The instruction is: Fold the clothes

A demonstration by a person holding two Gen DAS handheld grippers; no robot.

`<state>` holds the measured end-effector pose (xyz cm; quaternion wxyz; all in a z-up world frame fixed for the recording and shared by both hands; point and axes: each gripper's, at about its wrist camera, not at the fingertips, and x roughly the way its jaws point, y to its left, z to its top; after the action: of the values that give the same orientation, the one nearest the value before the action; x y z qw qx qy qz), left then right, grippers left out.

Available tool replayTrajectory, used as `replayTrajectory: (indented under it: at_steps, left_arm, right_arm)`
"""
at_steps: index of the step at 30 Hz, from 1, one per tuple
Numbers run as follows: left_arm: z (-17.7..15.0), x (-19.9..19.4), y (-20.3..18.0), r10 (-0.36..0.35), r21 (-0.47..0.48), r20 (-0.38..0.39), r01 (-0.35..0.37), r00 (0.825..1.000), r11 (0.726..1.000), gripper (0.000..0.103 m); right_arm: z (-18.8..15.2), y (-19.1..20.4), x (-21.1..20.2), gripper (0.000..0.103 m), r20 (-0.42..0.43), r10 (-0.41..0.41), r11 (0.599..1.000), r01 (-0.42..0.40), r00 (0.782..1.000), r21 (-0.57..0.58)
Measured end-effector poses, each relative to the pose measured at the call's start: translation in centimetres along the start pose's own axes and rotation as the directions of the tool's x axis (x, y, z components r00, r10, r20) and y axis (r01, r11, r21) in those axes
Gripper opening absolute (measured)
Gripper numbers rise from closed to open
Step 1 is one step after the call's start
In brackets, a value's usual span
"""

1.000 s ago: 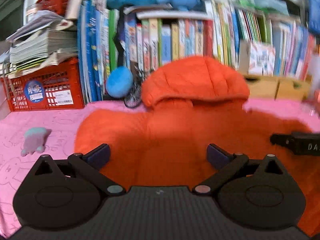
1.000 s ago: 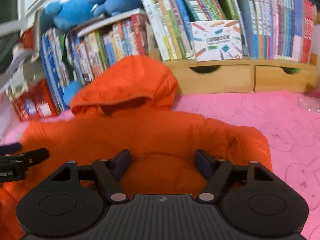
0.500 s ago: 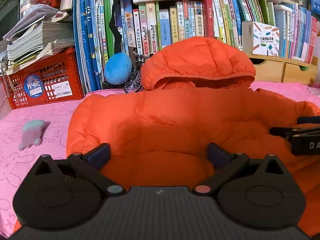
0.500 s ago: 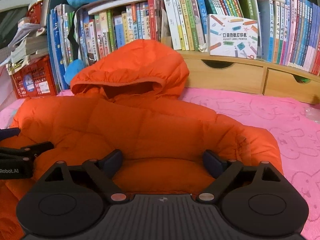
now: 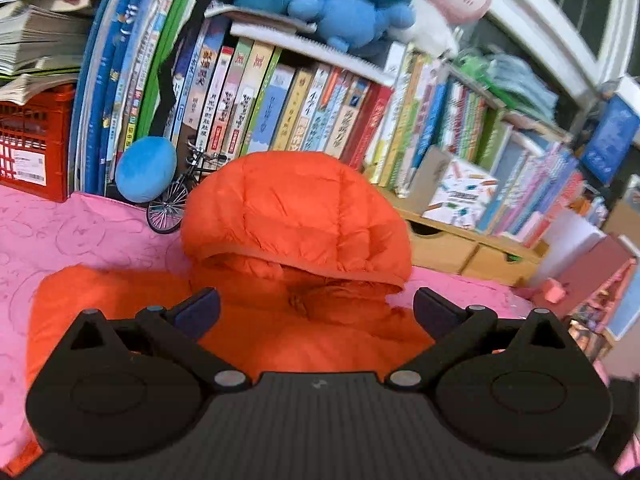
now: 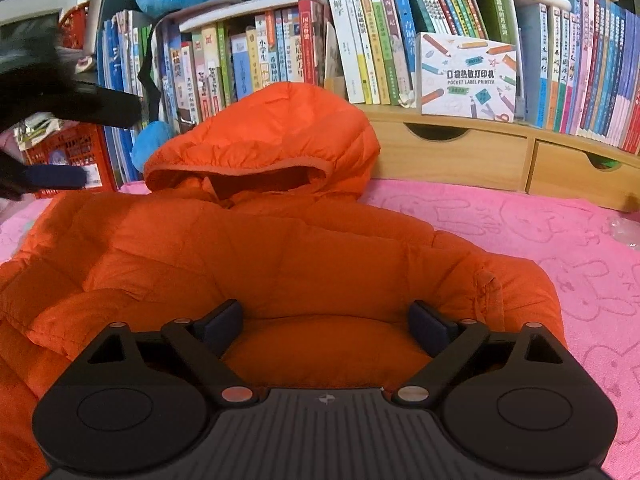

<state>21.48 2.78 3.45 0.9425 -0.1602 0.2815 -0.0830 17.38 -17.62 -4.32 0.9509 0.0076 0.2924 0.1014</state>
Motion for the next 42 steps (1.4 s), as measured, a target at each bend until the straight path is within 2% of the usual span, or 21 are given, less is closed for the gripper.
replayTrajectory:
  at_steps: [3,8,14,17,19,20,21,22,23,24,27,29,34,40,42]
  left_arm:
    - [0.5,2.5,0.4,0.023,-0.039,-0.031,-0.024,0.999,0.999,0.103]
    - [1.4,6.1,1.7,-0.014,-0.172,-0.065,0.002,0.998,0.985,0.103]
    - [1.7,9.7,2.7,-0.140,-0.367,-0.055,0.111,0.989,0.924,0.103]
    - [1.8,11.1,2.8,-0.120,-0.411,-0.047,0.091,0.992,0.907,0.100]
    - [2.0,11.7,3.0,-0.106,-0.443,-0.042,0.077,0.993,0.893,0.080]
    - [2.1,11.8,3.2,-0.098,-0.459,-0.040,0.069,0.994,0.886,0.058]
    - [2.2,11.9,3.3,-0.090,-0.476,-0.038,0.061,0.995,0.878,0.030]
    - [2.2,11.8,3.6,-0.103,-0.495,-0.021,0.080,0.994,0.865,0.016]
    - [2.2,11.3,3.7,-0.131,-0.512,0.009,0.117,0.991,0.851,0.008]
    - [2.2,10.8,3.9,-0.161,-0.526,0.041,0.158,0.986,0.836,0.008]
    - [2.7,8.6,3.5,-0.227,-0.499,0.112,0.252,0.967,0.829,0.007]
    - [3.3,6.9,3.0,-0.277,-0.481,0.150,0.315,0.949,0.818,0.007]
    - [3.7,1.1,1.7,-0.416,-0.399,0.213,0.468,0.884,0.789,0.007]
    - [0.7,-7.3,1.1,-0.489,-0.235,0.223,0.534,0.843,0.812,0.008]
    - [-1.4,-9.5,1.3,-0.481,-0.194,0.202,0.516,0.853,0.834,0.009]
  right_arm:
    - [0.0,-0.3,-0.2,0.094,0.010,0.015,1.000,-0.015,1.000,0.009]
    - [-0.1,-0.6,-0.5,0.098,0.035,0.048,0.999,-0.048,0.998,0.022]
    - [-0.1,-0.6,-0.6,0.102,0.038,0.071,0.997,-0.072,0.997,0.025]
    - [-0.1,-0.4,-0.6,0.102,0.036,0.071,0.997,-0.072,0.997,0.020]
    - [-0.2,-0.4,-0.5,0.103,0.036,0.075,0.997,-0.075,0.997,0.023]
    - [-0.2,-0.4,-0.5,0.103,0.037,0.077,0.997,-0.078,0.996,0.026]
    - [-0.2,-0.4,-0.5,0.103,0.037,0.079,0.996,-0.080,0.996,0.030]
    - [-0.2,-0.4,-0.5,0.103,0.037,0.082,0.996,-0.083,0.996,0.034]
    - [-0.2,-0.5,-0.5,0.103,0.037,0.084,0.996,-0.085,0.996,0.037]
    - [-0.2,-0.5,-0.5,0.103,0.038,0.086,0.995,-0.087,0.996,0.039]
    - [-0.2,-0.5,-0.5,0.103,0.038,0.088,0.995,-0.089,0.995,0.040]
    - [-0.2,-0.6,-0.5,0.103,0.039,0.092,0.995,-0.094,0.995,0.044]
    - [-0.2,-1.3,-0.5,0.103,0.051,0.118,0.989,-0.121,0.992,0.082]
    - [-0.2,-2.2,-0.6,0.103,0.065,0.139,0.982,-0.146,0.988,0.122]
    - [-0.1,-2.2,-0.6,0.103,0.066,0.139,0.982,-0.146,0.988,0.123]
